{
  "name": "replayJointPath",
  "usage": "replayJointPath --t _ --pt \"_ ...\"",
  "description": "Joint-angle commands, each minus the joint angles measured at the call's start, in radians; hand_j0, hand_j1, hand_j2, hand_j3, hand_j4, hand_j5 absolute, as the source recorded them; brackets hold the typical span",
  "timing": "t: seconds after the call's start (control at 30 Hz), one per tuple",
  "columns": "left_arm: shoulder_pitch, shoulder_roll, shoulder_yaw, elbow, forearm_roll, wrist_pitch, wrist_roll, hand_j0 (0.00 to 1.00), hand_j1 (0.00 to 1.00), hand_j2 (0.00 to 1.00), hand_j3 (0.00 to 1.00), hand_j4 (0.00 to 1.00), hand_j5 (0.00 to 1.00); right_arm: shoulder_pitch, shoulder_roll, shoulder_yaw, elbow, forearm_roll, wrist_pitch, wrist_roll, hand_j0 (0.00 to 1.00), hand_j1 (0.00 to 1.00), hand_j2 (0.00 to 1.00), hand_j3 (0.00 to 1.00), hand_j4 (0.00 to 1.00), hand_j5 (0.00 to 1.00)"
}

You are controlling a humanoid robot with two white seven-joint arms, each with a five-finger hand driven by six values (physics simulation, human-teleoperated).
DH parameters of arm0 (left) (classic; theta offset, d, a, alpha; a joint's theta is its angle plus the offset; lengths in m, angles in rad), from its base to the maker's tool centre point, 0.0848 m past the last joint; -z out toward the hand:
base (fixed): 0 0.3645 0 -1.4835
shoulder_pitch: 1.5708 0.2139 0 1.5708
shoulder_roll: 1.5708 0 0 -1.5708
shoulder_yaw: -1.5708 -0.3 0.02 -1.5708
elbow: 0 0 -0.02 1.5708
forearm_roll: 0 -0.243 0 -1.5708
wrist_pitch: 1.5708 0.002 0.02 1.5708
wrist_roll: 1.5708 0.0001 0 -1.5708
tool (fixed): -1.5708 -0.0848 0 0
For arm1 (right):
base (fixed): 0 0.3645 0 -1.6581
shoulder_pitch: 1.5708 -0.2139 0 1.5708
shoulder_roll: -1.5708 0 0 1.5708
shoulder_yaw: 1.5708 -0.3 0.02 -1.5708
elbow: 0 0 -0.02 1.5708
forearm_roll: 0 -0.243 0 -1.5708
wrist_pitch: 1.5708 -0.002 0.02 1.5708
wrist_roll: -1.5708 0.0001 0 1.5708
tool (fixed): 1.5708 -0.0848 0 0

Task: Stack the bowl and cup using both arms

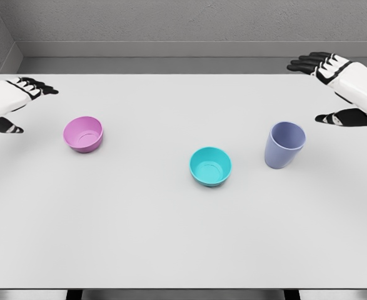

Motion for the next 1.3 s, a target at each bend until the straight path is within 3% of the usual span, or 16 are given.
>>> replayJointPath --t 0.0,0.13,0.23,0.33,0.57,0.63,0.73,0.97,1.07,1.27 --pt "0.000 0.000 -0.002 -0.001 0.006 0.002 -0.001 1.00 1.00 1.00 1.00 1.00 1.00 0.000 -0.001 -0.002 0.000 -0.005 -0.002 -0.001 1.00 1.00 1.00 1.00 1.00 1.00" --pt "-0.014 -0.011 -0.016 -0.009 0.007 0.002 -0.006 1.00 1.00 1.00 1.00 1.00 1.00 -0.003 0.006 -0.013 -0.003 -0.004 -0.005 -0.001 1.00 1.00 1.00 1.00 1.00 1.00" --pt "-0.089 -0.017 -0.111 0.001 -0.022 0.002 -0.026 1.00 1.00 1.00 1.00 1.00 1.00 0.000 0.002 -0.040 -0.003 -0.004 -0.006 -0.001 1.00 1.00 1.00 1.00 1.00 1.00" --pt "-0.173 -0.063 -0.182 0.013 -0.059 0.002 -0.127 1.00 1.00 1.00 1.00 1.00 1.00 -0.002 -0.001 -0.042 -0.008 -0.004 -0.006 0.002 1.00 1.00 1.00 1.00 1.00 1.00" --pt "-0.210 -0.066 -0.213 0.013 -0.115 0.002 -0.199 1.00 1.00 1.00 1.00 1.00 1.00 -0.002 0.008 -0.042 -0.009 -0.005 -0.003 0.012 1.00 1.00 1.00 1.00 1.00 1.00" --pt "-0.216 -0.066 -0.214 0.016 -0.115 0.002 -0.200 1.00 1.00 1.00 1.00 1.00 1.00 0.000 0.009 -0.042 -0.009 -0.005 -0.003 0.012 1.00 1.00 1.00 1.00 1.00 1.00" --pt "-0.247 -0.089 -0.280 0.016 -0.132 0.002 -0.201 1.00 1.00 1.00 1.00 1.00 1.00 0.002 0.020 -0.042 -0.011 -0.005 -0.003 0.012 1.00 1.00 1.00 1.00 1.00 1.00" --pt "-0.250 -0.121 -0.321 0.016 -0.186 0.002 -0.200 1.00 1.00 1.00 1.00 1.00 1.00 -0.002 0.023 -0.045 -0.006 -0.005 -0.003 0.012 1.00 1.00 1.00 1.00 1.00 1.00" --pt "-0.253 -0.123 -0.337 0.014 -0.187 0.002 -0.200 1.00 1.00 1.00 1.00 1.00 1.00 0.009 0.019 -0.097 -0.008 -0.007 -0.005 0.012 1.00 1.00 1.00 1.00 1.00 1.00" --pt "-0.256 -0.133 -0.352 0.014 -0.189 0.002 -0.197 1.00 1.00 1.00 1.00 1.00 1.00 0.012 0.023 -0.097 -0.012 -0.009 -0.005 0.012 1.00 1.00 1.00 1.00 1.00 1.00"
